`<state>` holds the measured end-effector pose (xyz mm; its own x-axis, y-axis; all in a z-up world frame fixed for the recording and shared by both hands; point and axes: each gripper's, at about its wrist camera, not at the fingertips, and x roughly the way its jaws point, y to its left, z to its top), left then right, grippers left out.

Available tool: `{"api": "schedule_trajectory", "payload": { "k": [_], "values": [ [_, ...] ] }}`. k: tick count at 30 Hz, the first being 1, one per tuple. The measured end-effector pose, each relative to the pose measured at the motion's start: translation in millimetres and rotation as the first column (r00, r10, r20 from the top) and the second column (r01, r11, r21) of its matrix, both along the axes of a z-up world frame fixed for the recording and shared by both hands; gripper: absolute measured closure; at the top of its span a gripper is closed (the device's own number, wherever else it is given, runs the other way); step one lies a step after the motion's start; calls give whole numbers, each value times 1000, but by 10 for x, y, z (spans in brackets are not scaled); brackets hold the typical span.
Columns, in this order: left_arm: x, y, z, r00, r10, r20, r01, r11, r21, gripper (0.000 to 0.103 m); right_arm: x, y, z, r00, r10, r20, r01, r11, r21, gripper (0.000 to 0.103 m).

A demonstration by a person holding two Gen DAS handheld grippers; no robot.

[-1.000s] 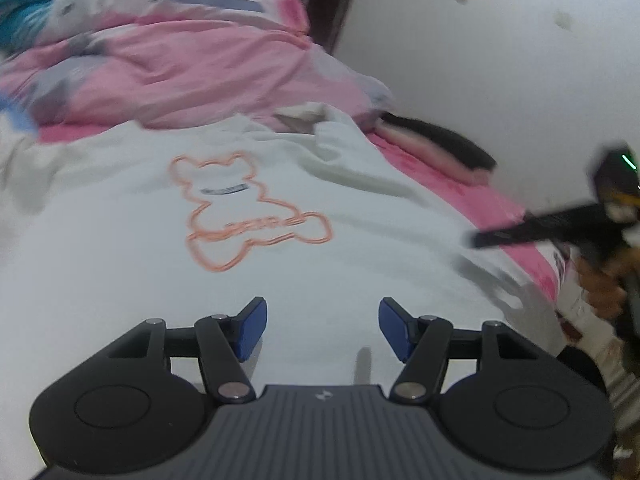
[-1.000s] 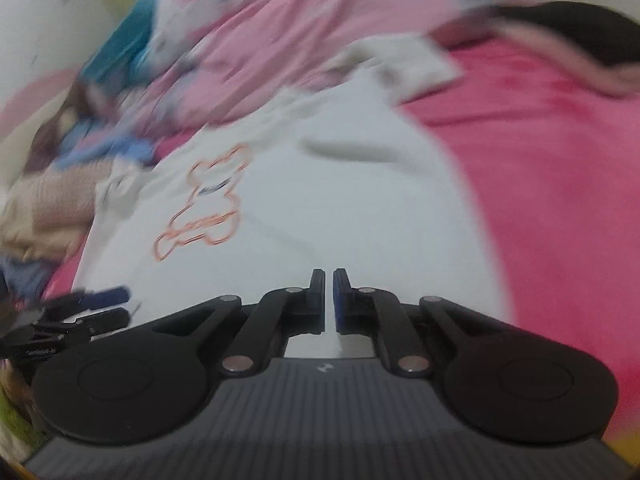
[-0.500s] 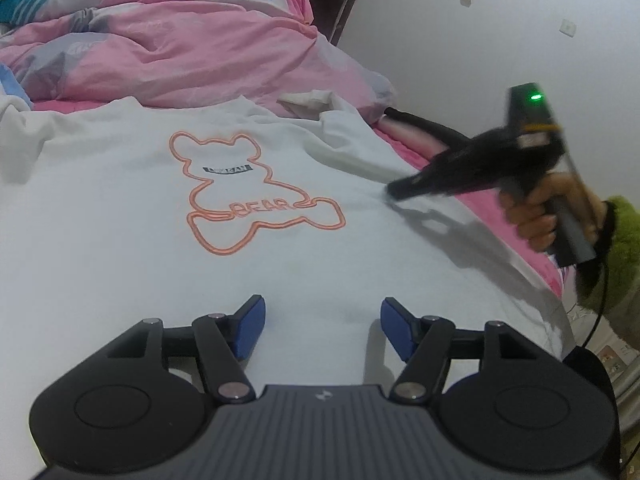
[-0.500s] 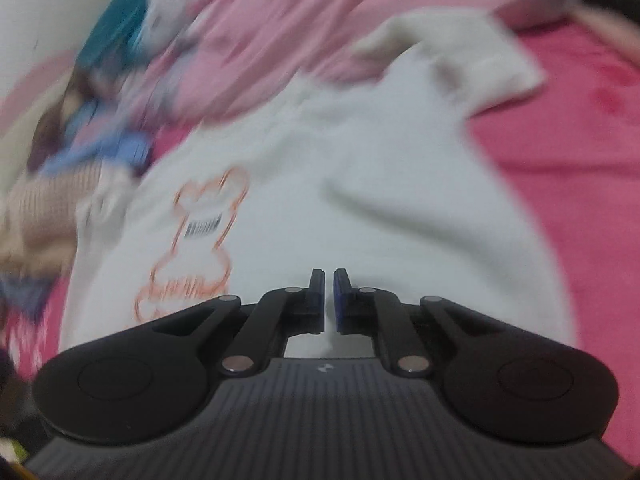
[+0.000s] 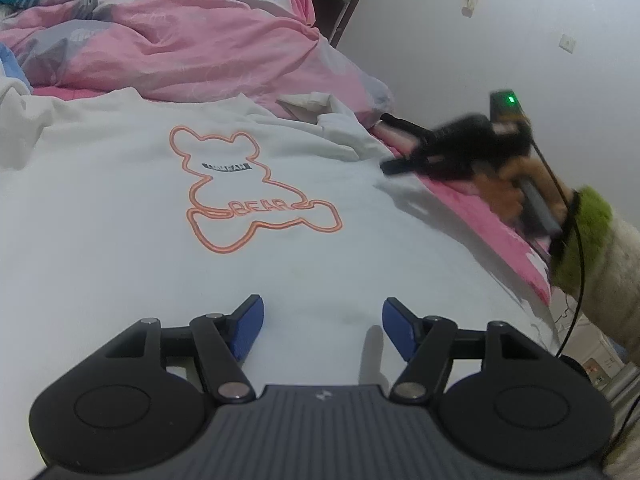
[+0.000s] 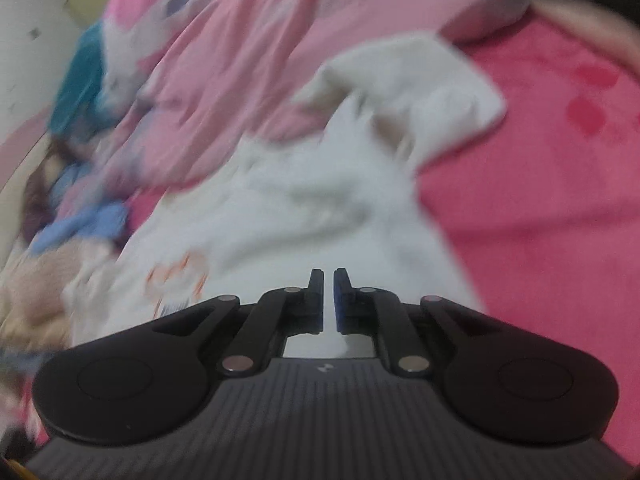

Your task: Fold clothes

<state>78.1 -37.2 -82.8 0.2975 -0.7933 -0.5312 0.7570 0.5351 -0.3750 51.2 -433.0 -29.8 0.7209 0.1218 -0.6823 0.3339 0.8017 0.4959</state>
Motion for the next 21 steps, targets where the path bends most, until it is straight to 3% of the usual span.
{"api": "schedule_trajectory", "payload": {
  "k": [3,5,9,13,15,17,20,21],
  "values": [
    [4,-1,-5,1000,-2,-3,2,1000,-4,34,78,-80,-148,999,-7,-42,5,999,-54,103],
    [5,-1,-7,1000,-2,-2,2,1000,-4,34,197,-311,-215,996,-86,-21,84,994,-75,103],
    [13,0,-14,1000,-1,-4,1,1000,-6,34,182,-650,-163,974,-221,38,222,975,-22,101],
    [25,1,-17,1000,-3,-11,3,1000,-11,34,-95,-304,-5,994,-97,59,98,995,-10,98],
    [23,3,-13,1000,-2,-11,2,1000,-11,34,-158,-84,-81,1000,-1,24,1,1000,2,98],
    [17,1,-9,1000,-1,-8,1,1000,-9,34,-93,-8,-198,999,21,-33,-23,998,-66,101],
    [17,1,-10,1000,3,-6,-3,1000,-10,34,-21,-276,-234,990,-133,-39,129,987,-95,103],
    [17,2,-11,1000,4,-7,-4,1000,-11,34,-5,-340,-193,981,-189,-35,184,977,-104,97]
  ]
}}
